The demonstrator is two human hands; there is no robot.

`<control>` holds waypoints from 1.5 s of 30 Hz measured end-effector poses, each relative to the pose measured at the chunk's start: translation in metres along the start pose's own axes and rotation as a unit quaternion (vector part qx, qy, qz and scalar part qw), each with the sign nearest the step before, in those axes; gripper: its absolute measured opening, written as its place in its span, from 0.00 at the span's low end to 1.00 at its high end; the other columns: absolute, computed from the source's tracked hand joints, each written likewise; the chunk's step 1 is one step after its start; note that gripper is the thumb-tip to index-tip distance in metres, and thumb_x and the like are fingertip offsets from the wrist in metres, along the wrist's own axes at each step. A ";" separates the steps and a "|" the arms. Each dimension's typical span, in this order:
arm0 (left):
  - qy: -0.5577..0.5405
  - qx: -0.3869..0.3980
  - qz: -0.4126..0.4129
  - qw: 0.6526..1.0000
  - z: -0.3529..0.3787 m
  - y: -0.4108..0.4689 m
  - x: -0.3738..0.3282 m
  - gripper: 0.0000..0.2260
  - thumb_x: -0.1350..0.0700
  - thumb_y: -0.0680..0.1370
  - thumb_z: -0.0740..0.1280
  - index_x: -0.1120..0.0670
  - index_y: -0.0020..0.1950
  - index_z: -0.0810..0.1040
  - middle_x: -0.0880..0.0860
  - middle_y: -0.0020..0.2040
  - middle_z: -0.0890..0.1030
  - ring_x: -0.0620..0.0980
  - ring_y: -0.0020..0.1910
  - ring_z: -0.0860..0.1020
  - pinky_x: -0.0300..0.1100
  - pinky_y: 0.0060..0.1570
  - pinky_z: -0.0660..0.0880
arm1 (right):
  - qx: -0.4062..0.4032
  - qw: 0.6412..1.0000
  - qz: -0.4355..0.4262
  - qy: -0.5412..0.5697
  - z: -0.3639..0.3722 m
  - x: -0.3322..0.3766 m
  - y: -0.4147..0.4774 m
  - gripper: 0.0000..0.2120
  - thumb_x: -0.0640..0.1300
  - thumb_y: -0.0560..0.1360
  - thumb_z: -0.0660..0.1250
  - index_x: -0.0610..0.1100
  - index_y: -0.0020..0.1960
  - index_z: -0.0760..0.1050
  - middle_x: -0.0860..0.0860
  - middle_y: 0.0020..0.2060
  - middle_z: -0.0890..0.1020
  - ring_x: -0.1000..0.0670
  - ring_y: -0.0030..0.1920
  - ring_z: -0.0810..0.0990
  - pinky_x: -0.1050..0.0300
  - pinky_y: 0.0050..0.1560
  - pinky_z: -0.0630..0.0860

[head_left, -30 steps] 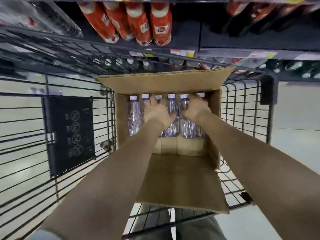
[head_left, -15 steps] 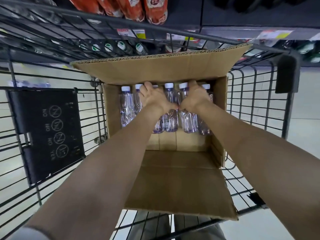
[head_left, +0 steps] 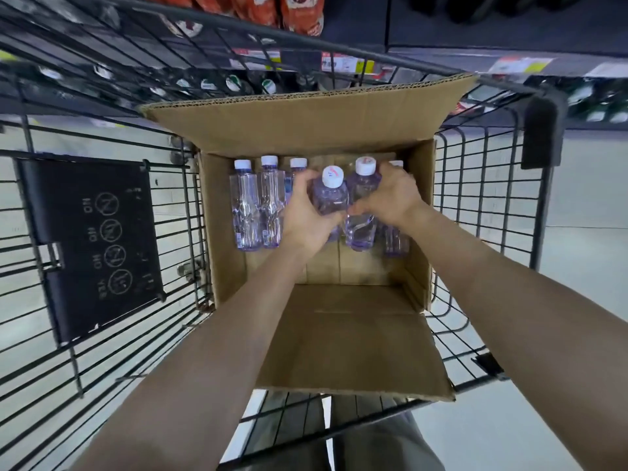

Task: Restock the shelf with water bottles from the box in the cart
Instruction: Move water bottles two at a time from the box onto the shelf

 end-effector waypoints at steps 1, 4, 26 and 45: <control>-0.012 -0.006 0.004 1.000 -0.003 -0.004 -0.001 0.35 0.59 0.65 0.84 0.45 0.65 0.69 0.45 0.56 0.82 0.38 0.54 0.82 0.43 0.60 0.80 | -0.002 0.999 -0.006 0.035 0.002 0.000 -0.006 0.42 0.48 0.58 0.86 0.42 0.67 0.73 0.46 0.60 0.80 0.43 0.63 0.77 0.46 0.63 0.78; -0.051 -0.038 0.009 0.998 -0.020 -0.014 -0.011 0.34 0.61 0.65 0.83 0.48 0.66 0.70 0.46 0.57 0.82 0.44 0.56 0.83 0.46 0.62 0.79 | -0.004 0.984 -0.014 0.178 0.006 -0.002 -0.025 0.33 0.35 0.60 0.83 0.48 0.61 0.74 0.48 0.54 0.84 0.47 0.56 0.83 0.44 0.60 0.81; -0.054 -0.141 0.324 0.934 -0.272 -0.270 -0.249 0.32 0.56 0.69 0.84 0.52 0.70 0.74 0.49 0.55 0.82 0.43 0.51 0.80 0.30 0.52 0.75 | -0.144 0.914 -0.284 0.251 -0.128 0.212 -0.382 0.25 0.38 0.64 0.83 0.47 0.57 0.78 0.52 0.49 0.86 0.54 0.47 0.85 0.57 0.50 0.81; -0.140 -0.288 0.394 0.862 -0.596 -0.579 -0.292 0.32 0.49 0.70 0.83 0.41 0.68 0.70 0.49 0.52 0.81 0.45 0.52 0.81 0.40 0.51 0.79 | -0.135 0.824 -0.519 0.184 -0.067 0.457 -0.732 0.24 0.45 0.69 0.82 0.50 0.60 0.73 0.54 0.50 0.83 0.56 0.46 0.83 0.64 0.41 0.79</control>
Point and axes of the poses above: each hand's wrist, its own y-axis towards the middle knuckle, its own z-axis out of the palm, x = y × z, the point moved 8 cm from there along y, towards the middle knuckle
